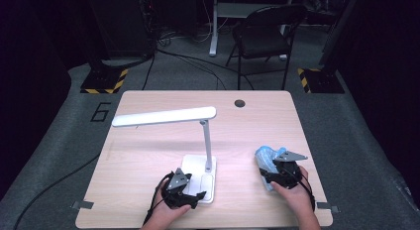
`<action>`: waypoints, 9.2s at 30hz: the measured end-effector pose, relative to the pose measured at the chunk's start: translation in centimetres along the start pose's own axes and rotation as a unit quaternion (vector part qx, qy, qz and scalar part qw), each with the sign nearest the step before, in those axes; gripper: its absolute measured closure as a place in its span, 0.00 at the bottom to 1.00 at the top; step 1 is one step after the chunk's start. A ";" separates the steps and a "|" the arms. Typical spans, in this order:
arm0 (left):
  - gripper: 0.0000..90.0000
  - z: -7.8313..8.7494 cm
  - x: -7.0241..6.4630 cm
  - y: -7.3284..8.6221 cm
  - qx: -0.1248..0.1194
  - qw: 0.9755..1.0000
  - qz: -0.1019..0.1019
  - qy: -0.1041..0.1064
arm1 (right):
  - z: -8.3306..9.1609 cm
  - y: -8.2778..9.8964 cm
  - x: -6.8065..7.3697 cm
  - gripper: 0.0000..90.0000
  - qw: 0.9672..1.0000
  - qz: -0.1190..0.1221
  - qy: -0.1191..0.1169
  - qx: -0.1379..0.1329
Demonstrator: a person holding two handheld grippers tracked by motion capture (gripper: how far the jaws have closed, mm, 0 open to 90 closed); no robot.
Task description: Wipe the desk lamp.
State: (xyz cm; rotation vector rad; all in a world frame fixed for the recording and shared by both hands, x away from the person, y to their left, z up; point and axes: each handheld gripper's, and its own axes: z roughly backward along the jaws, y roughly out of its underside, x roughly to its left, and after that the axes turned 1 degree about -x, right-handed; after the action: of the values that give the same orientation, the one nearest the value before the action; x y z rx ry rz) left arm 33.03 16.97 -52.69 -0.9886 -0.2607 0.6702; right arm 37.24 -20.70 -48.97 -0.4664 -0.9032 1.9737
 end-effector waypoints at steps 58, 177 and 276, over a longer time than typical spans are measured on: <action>0.35 0.4 -1.0 -0.6 0.030 0.999 -0.014 0.034 | -1.3 -4.1 8.4 0.44 0.993 0.044 -0.105 -0.044; 0.36 2.6 5.0 0.1 0.030 0.999 0.042 -0.003 | -2.9 0.5 12.4 0.40 0.990 0.055 -0.132 0.012; 0.40 5.1 6.9 -0.1 0.012 0.997 0.064 -0.052 | -2.9 -0.5 8.3 0.42 0.997 0.025 -0.063 -0.031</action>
State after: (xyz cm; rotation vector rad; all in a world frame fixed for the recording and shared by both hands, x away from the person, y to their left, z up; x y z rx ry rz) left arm 35.92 24.70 -50.48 -0.9550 -0.2813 0.8402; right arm 34.90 -12.35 -50.32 -0.4061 -1.0437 2.0428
